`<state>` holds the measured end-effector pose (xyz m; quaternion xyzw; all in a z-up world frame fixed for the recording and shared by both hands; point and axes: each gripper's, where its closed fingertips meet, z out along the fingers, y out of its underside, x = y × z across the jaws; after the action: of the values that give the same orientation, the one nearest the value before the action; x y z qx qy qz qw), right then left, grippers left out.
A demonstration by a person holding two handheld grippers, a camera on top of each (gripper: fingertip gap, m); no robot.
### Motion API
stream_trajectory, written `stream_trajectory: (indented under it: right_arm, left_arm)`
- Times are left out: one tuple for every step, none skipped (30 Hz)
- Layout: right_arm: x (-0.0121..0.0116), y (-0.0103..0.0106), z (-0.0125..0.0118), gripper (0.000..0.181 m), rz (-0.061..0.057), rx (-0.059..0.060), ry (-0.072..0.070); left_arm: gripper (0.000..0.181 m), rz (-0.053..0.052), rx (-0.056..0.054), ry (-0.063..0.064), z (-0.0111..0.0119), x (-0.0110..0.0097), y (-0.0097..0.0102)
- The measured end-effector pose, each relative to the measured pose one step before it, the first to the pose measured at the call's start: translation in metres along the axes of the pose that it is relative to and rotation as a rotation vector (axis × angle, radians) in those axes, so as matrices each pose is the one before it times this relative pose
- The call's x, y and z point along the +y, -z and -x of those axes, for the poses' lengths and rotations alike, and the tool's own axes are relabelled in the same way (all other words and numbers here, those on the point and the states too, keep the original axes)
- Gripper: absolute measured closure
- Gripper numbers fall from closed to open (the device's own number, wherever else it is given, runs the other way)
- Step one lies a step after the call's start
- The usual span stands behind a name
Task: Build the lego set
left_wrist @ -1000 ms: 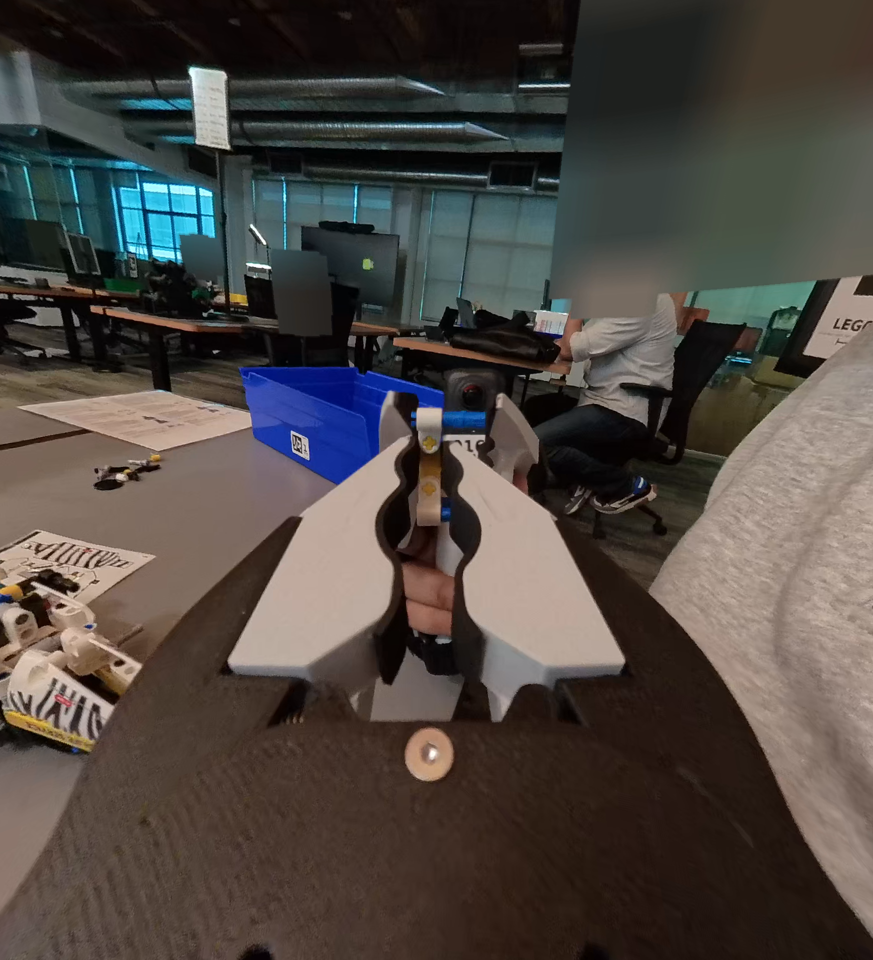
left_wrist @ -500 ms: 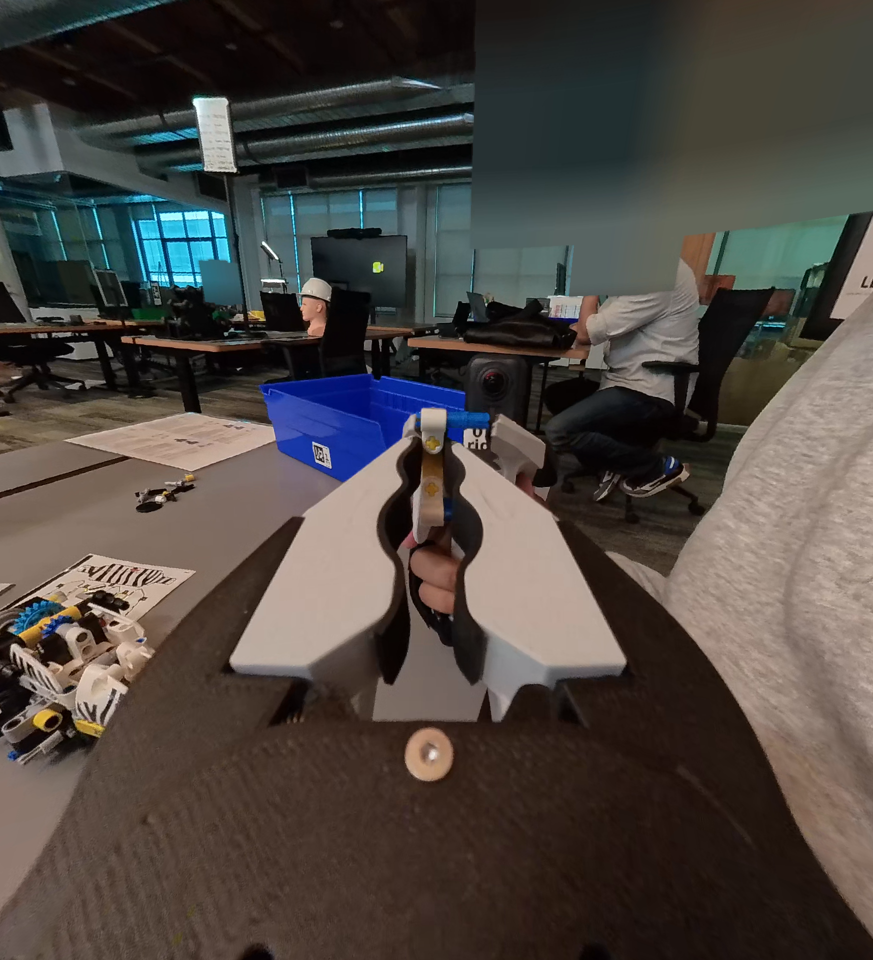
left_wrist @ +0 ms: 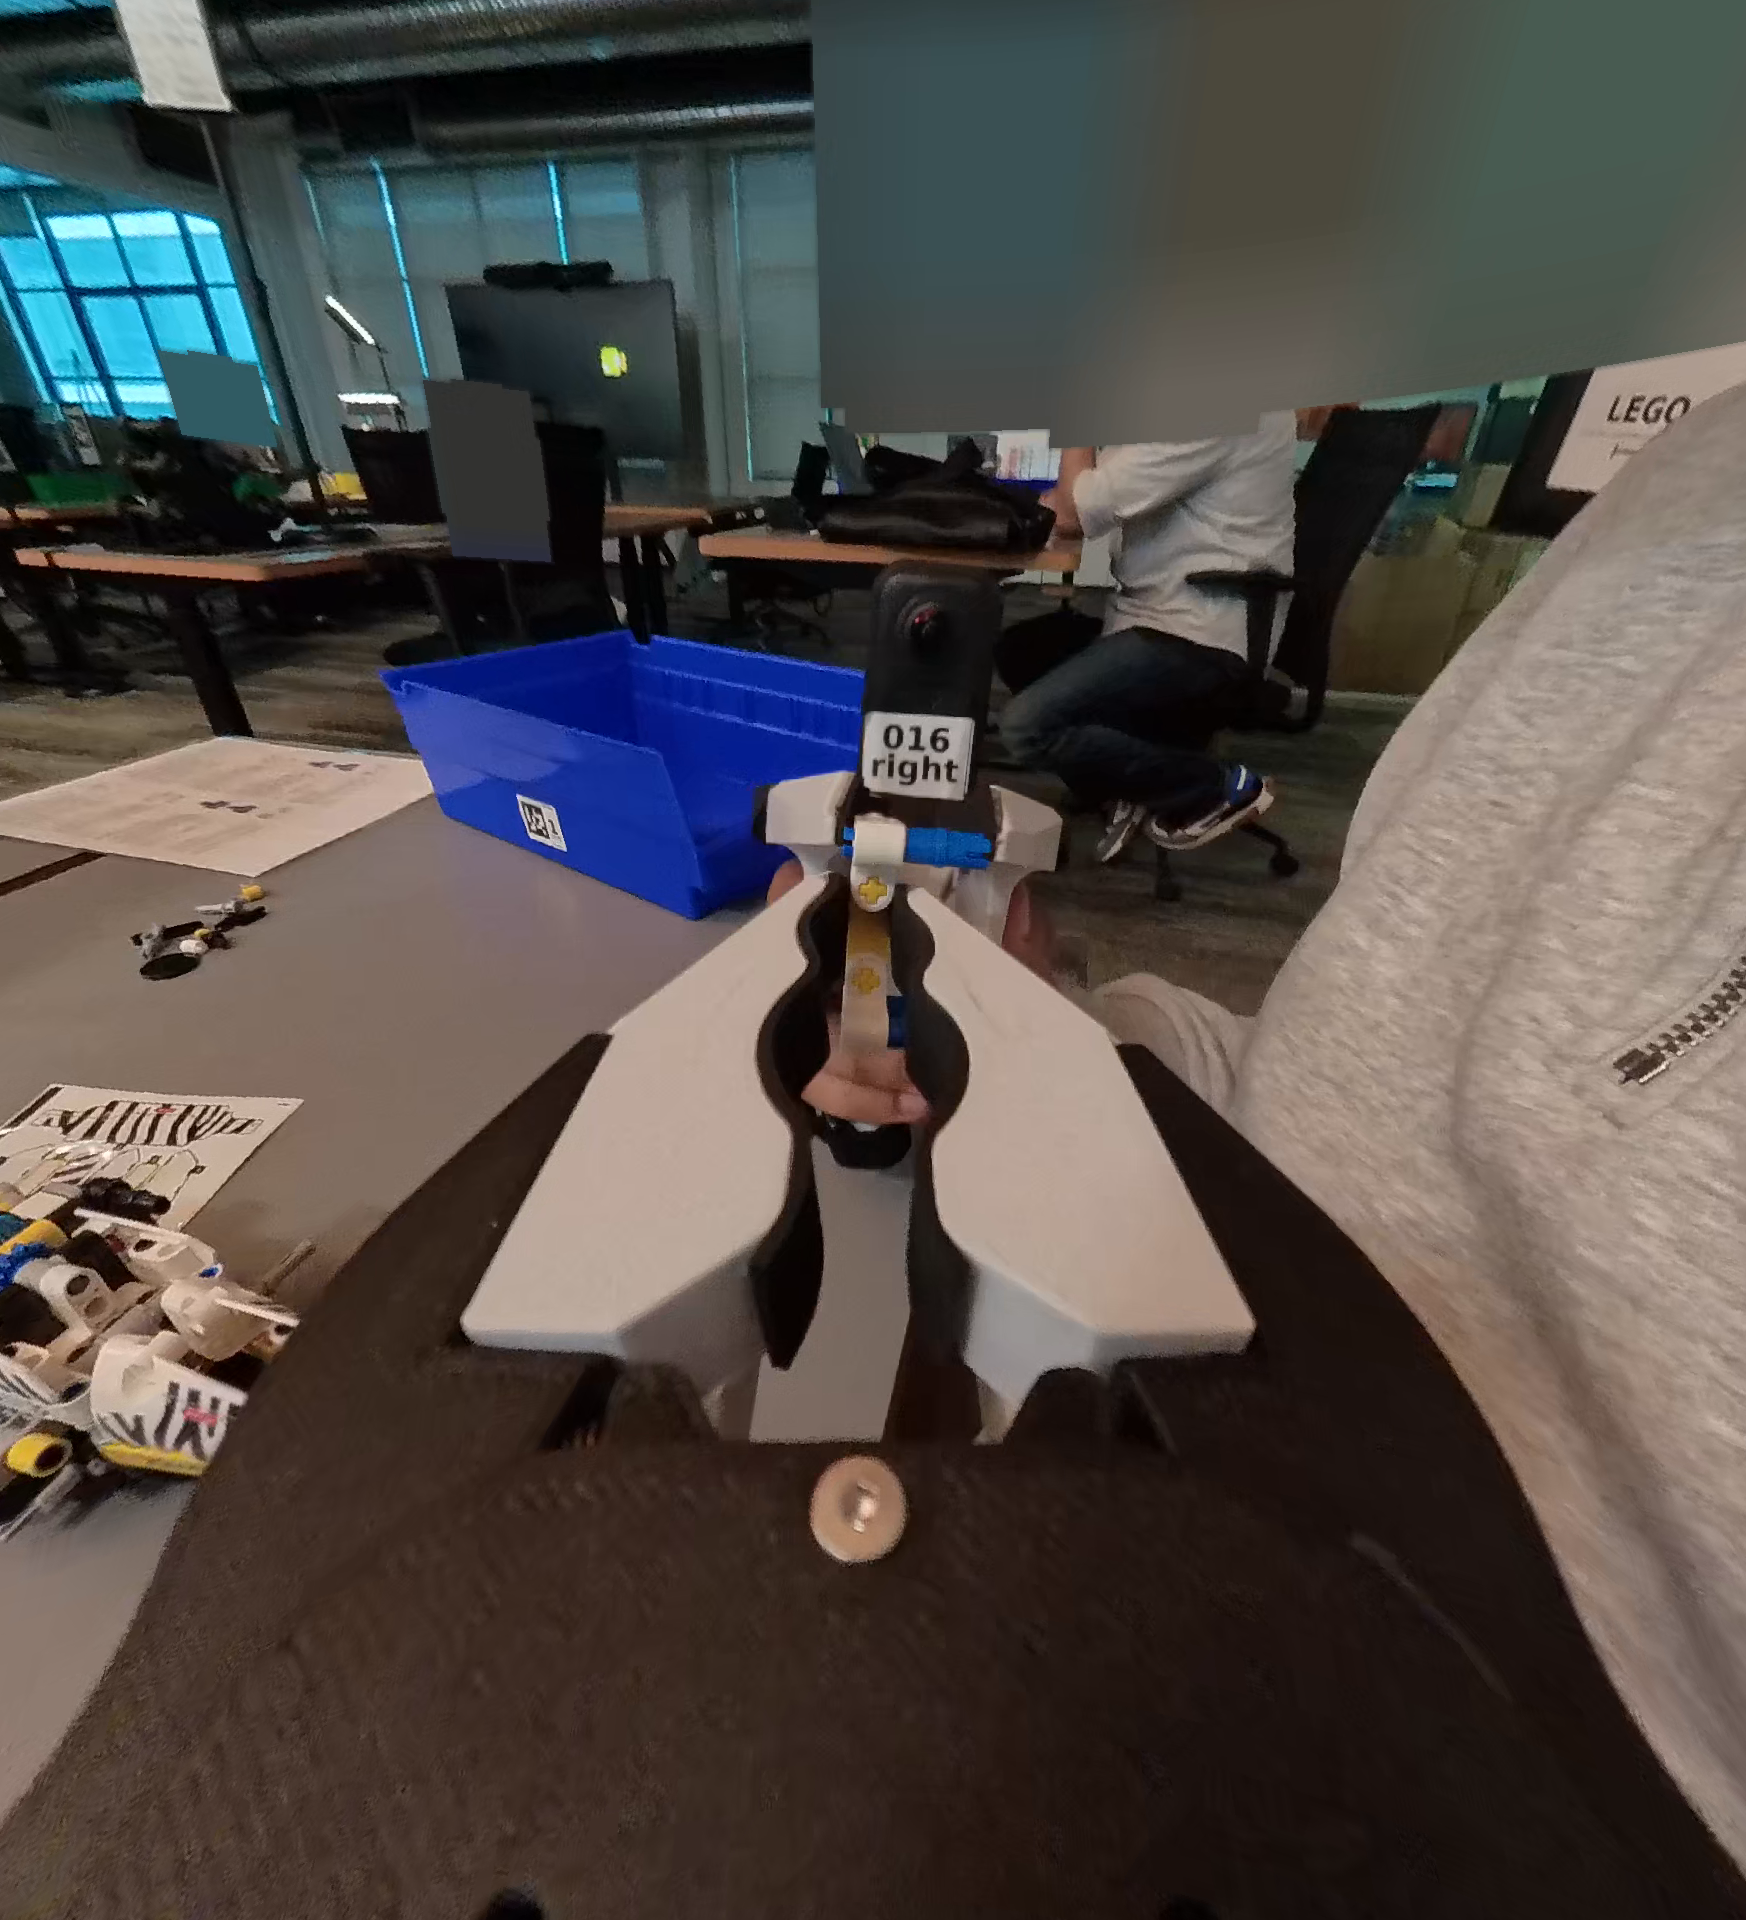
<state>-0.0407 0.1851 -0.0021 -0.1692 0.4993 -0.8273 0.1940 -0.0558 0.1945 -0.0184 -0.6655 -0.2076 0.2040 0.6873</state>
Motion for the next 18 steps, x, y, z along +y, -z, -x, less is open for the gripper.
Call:
stream_trajectory:
  right_arm:
    - [0.00087,0.00053,0.00042,0.160,0.0137,0.0019,0.0106]
    - [0.00076,0.00018,0.00068,0.160,0.0130,0.0013,0.0120]
    - [0.00048,0.00013,0.00056,0.160,0.0128,0.0036,0.0107]
    - [0.00037,-0.00010,0.00053,0.160,0.0110,0.0053,0.0095]
    - [-0.00039,-0.00034,0.00070,0.160,0.0074,0.0042,0.0095]
    - [-0.00061,-0.00037,0.00060,0.160,0.0065,0.0042,0.0063]
    - [-0.00043,0.00003,0.00038,0.160,0.0071,0.0036,0.0064]
    - [-0.00054,-0.00023,0.00072,0.159,0.0073,0.0040,0.0131]
    - [-0.00023,-0.00016,0.00043,0.159,0.0071,0.0051,0.0181]
    - [-0.00204,0.00015,0.00165,0.159,0.0049,0.0053,0.0151]
    - [-0.00041,0.00036,-0.00017,0.159,0.0003,0.0045,0.0088]
    - [-0.00172,0.00082,-0.00030,0.159,-0.0076,0.0042,0.0040]
    - [-0.00192,0.00104,-0.00041,0.159,-0.0081,0.0044,0.0067]
    - [-0.00134,0.00063,0.00003,0.159,-0.0007,0.0030,0.0126]
    - [-0.00047,0.00065,0.00080,0.159,0.0073,0.0005,0.0150]
    - [-0.00040,0.00024,0.00101,0.159,0.0077,0.0006,0.0147]
    - [-0.00053,0.00008,0.00114,0.159,0.0072,0.0017,0.0144]
    - [-0.00042,-0.00015,0.00093,0.159,0.0067,0.0026,0.0139]
  left_arm:
    - [0.177,0.0130,0.0021,-0.0090,-0.00048,0.00044,0.00022]
    - [0.177,0.0108,0.0035,-0.0082,-0.00080,0.00032,0.00014]
    - [0.177,0.0080,0.0029,-0.0040,-0.00058,0.00002,0.00004]
    - [0.177,0.0036,0.0033,-0.0018,-0.00063,-0.00030,-0.00002]
    - [0.177,-0.0006,0.0051,0.0000,-0.00093,-0.00068,-0.00001]
    - [0.177,-0.0021,0.0037,0.0012,-0.00077,-0.00080,-0.00003]
    - [0.177,-0.0025,0.0021,0.0002,-0.00059,-0.00065,-0.00023]
    - [0.177,-0.0001,0.0004,-0.0023,-0.00049,-0.00032,-0.00021]
    - [0.177,0.0027,-0.0012,-0.0048,-0.00031,0.00007,-0.00035]
    - [0.177,0.0031,-0.0026,-0.0077,-0.00013,0.00002,-0.00029]
    - [0.177,0.0022,-0.0032,-0.0084,-0.00025,-0.00033,-0.00019]
    - [0.177,0.0008,-0.0023,-0.0076,-0.00045,-0.00073,-0.00014]
    - [0.177,0.0032,-0.0029,-0.0082,-0.00048,-0.00052,-0.00022]
    - [0.177,0.0077,-0.0020,-0.0107,-0.00075,0.00017,-0.00040]
    - [0.177,0.0073,-0.0011,-0.0110,-0.00089,-0.00002,-0.00050]
    - [0.177,0.0045,0.0005,-0.0084,-0.00096,-0.00039,-0.00019]
    - [0.177,0.0041,0.0011,-0.0056,-0.00090,-0.00043,-0.00007]
    - [0.177,0.0040,0.0008,-0.0056,-0.00071,-0.00043,-0.00005]
